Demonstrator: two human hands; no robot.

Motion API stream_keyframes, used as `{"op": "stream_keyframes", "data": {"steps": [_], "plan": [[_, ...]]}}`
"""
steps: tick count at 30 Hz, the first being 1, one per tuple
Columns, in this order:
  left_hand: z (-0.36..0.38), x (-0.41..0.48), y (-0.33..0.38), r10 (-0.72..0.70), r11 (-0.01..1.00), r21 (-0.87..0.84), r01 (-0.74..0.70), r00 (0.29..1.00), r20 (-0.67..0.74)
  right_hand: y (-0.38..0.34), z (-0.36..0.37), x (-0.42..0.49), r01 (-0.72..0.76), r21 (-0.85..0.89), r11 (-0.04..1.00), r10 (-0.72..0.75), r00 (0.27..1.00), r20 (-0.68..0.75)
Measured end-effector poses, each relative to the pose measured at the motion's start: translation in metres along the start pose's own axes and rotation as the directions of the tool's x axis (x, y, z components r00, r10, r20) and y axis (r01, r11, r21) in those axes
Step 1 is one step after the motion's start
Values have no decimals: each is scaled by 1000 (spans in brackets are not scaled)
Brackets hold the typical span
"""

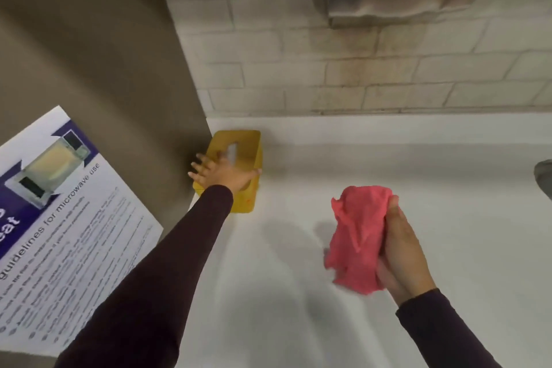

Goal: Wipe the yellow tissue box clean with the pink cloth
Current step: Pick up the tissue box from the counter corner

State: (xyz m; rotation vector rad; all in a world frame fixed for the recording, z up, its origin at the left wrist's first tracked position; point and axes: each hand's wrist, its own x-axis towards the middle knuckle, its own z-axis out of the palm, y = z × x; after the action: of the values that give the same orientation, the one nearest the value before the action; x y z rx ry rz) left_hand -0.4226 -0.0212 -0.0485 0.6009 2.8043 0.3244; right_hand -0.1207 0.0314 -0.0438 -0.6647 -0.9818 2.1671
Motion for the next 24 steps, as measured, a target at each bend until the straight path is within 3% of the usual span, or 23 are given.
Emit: {"op": "stream_keyframes", "data": {"steps": [2, 5, 7, 12, 17, 20, 24], "plan": [[2, 8, -3, -69, 997, 28, 68, 997, 40, 8, -1, -1, -108, 156, 982, 96, 992, 81], [-1, 21, -2, -102, 994, 38, 99, 988, 116, 14, -4, 4, -164, 317, 934, 148, 986, 74], [-3, 30, 3, -117, 992, 74, 106, 980, 160, 14, -5, 8, -189, 326, 926, 167, 981, 95], [6, 33, 0, -77, 993, 101, 67, 992, 103, 13, -16, 17, -193, 89, 977, 179, 973, 146], [11, 18, -10, 62, 997, 38, -64, 996, 66, 7, -19, 17, 12, -240, 971, 23, 989, 145], [14, -4, -18, 168, 978, -139, -154, 981, 96, 3, -28, 10, 131, -283, 950, -110, 990, 89], [26, -47, -26, 328, 868, -473, -148, 888, 323, -6, -47, -12, 188, -395, 899, -190, 981, 34]]}}
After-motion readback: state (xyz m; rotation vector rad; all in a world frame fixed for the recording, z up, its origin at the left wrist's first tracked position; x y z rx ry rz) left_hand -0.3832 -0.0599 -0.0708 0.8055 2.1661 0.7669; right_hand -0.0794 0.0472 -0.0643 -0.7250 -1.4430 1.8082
